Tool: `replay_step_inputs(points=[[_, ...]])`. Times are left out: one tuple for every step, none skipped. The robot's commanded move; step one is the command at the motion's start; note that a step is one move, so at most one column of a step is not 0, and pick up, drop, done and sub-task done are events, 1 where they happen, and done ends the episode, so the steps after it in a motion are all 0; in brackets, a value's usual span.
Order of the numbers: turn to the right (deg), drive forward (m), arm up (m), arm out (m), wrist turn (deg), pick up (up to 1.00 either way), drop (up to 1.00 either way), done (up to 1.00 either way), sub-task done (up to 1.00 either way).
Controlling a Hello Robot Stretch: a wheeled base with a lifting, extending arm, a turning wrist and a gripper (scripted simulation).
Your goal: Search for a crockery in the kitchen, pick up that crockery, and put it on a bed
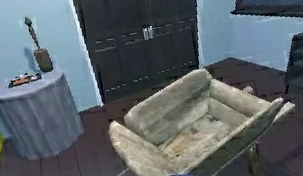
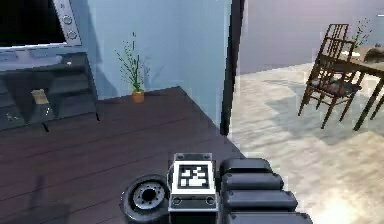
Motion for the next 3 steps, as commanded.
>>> replay_step_inputs(points=[[45.0, 0.00, 0.00, 0.00, 0.0, 0.00, 0.00, 0.00, 0.00], [30.0, 0.00, 0.00, 0.00, 0.0, 0.00, 0.00, 0.00, 0.00], [0.0, 0.30, 0.00, 0.00, 0.0, 0.00, 0.00, 0.00, 0.00]])
